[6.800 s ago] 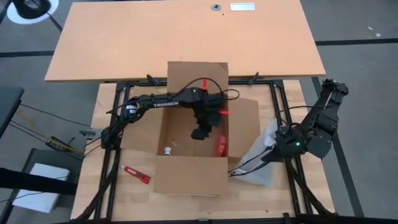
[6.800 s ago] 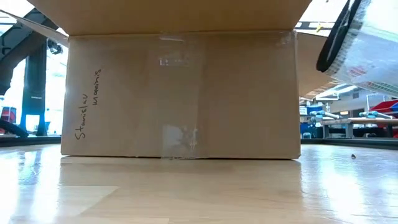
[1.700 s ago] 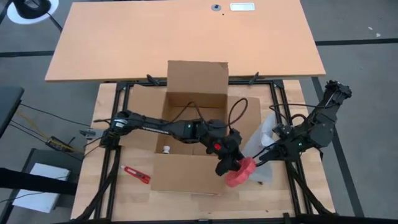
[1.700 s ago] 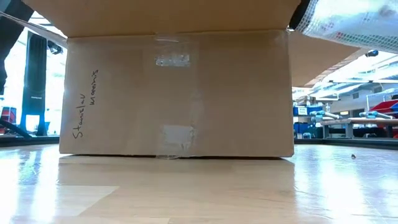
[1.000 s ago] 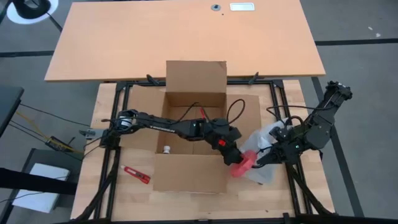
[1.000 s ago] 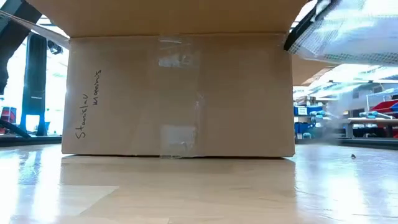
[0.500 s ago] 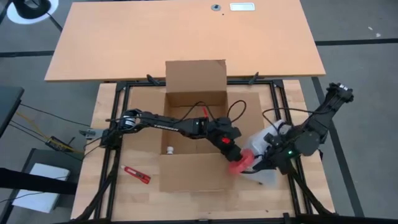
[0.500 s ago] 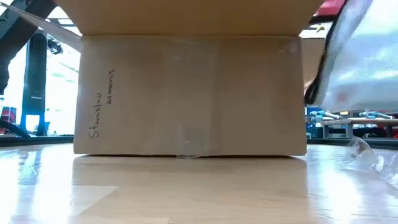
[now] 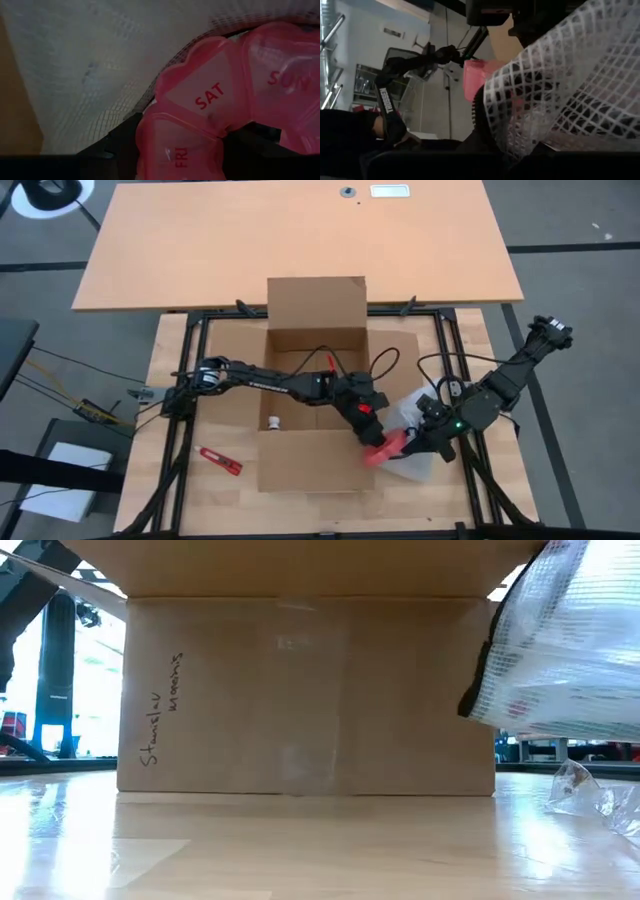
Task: Unpack boxes
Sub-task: Put the pink medicine organizer into the zip bag
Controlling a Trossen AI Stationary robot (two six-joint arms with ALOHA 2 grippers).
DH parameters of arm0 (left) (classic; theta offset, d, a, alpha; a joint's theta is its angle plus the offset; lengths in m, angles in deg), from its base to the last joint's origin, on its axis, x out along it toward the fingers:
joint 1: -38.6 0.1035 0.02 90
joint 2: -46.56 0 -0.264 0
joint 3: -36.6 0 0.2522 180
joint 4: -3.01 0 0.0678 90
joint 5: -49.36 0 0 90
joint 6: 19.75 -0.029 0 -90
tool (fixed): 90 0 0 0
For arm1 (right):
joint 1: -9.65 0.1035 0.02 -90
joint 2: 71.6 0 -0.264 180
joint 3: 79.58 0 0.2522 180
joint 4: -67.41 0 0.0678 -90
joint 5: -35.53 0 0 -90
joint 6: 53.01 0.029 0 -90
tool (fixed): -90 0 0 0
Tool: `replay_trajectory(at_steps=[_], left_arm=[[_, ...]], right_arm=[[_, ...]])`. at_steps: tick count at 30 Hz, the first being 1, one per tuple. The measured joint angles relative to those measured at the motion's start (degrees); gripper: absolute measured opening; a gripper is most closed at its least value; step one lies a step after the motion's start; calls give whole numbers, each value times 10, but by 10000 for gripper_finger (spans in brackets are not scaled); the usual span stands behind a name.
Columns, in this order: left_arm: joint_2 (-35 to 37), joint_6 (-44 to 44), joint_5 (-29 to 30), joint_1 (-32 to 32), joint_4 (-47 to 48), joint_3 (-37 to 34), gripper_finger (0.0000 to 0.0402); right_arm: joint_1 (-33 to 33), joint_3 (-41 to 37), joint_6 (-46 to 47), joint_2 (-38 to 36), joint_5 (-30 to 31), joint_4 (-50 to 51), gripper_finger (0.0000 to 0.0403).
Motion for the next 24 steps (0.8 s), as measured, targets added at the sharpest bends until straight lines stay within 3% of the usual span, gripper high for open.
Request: replay_trajectory(at_steps=[9,19,24], left_arm=[[12,-24,-33,11,81,0,219],[28,-98,2,80,197,1,219],[38,-137,61,125,216,1,219]], right_arm=[[40,0,-1,30,-25,43,0],[41,0,-3,30,-28,46,0],[27,0,-5,30,-29,50,0]])
